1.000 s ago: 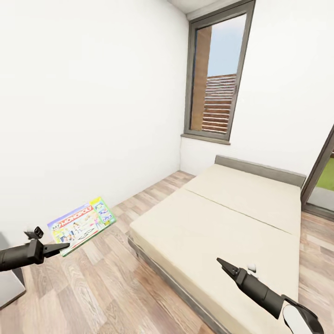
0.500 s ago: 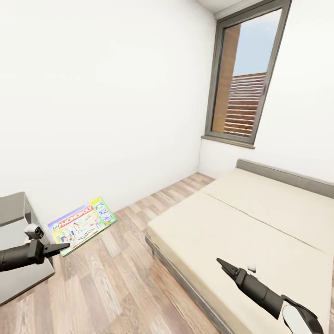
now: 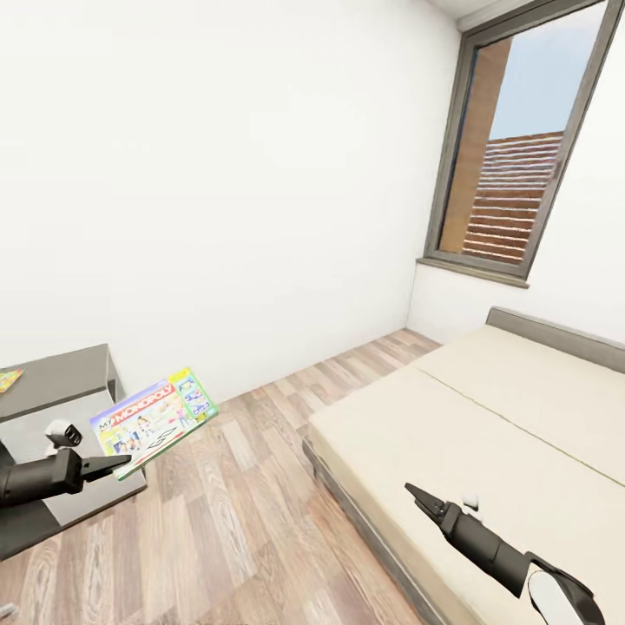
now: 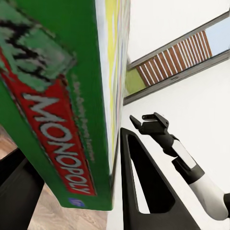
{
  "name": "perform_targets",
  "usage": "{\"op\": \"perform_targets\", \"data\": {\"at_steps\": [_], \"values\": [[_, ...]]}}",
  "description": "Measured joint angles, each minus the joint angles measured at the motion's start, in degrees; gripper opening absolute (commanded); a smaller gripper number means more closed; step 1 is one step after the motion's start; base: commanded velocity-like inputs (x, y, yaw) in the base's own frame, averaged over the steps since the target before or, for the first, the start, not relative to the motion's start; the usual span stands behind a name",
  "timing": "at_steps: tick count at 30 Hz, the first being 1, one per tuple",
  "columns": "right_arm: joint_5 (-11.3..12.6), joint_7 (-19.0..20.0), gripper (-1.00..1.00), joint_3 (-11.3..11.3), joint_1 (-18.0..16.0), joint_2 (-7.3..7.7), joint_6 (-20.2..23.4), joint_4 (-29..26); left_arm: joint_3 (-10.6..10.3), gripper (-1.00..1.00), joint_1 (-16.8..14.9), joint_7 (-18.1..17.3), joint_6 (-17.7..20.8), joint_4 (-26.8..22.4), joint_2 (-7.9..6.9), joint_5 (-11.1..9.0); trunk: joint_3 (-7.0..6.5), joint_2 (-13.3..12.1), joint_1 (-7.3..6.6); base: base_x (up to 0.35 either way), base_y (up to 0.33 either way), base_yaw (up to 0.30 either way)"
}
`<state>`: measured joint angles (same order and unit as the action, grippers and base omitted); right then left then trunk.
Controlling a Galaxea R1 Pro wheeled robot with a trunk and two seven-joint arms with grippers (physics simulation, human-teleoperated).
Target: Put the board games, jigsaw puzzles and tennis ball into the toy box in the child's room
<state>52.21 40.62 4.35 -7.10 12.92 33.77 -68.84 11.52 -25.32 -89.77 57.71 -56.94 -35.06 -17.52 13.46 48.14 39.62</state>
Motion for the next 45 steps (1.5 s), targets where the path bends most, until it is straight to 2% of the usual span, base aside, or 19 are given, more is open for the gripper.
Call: {"op": "perform_targets", "data": {"at_steps": [2,5,6,11,45], "values": [[0.00,-0.04,1.00,0.03,0.00,-0.03,0.00,0.16,-0.10,-1.00,0.01,0.00,-0.01,0.17,0.00,0.02,-0.35,-0.80,-0.44,0.000,0.000,0.290],[0.00,-0.08,1.00,0.00,0.00,-0.01,0.00,0.07,-1.40,-1.00,0.01,0.00,-0.01,0.28,0.00,0.02,-0.85,-2.01,-1.10,0.000,0.000,0.290],[-0.01,-0.11,1.00,0.01,0.00,-0.03,0.00,0.21,-2.50,-1.00,0.01,0.00,0.01,0.33,-0.03,0.07,-1.01,-2.41,-1.32,0.000,0.000,0.290],[0.00,-0.12,1.00,-0.01,0.00,-0.03,0.00,0.31,-3.84,-1.00,-0.01,-0.01,0.04,0.41,-0.07,0.03,-1.81,-4.42,-2.42,0.000,0.000,0.290],[-0.09,-0.19,1.00,-0.01,0.01,-0.09,-0.09,0.26,-3.93,-1.00,0.00,-0.01,-2.20,0.43,-0.02,-0.03,-7.12,-18.09,-9.90,0.000,0.000,0.290]]}}
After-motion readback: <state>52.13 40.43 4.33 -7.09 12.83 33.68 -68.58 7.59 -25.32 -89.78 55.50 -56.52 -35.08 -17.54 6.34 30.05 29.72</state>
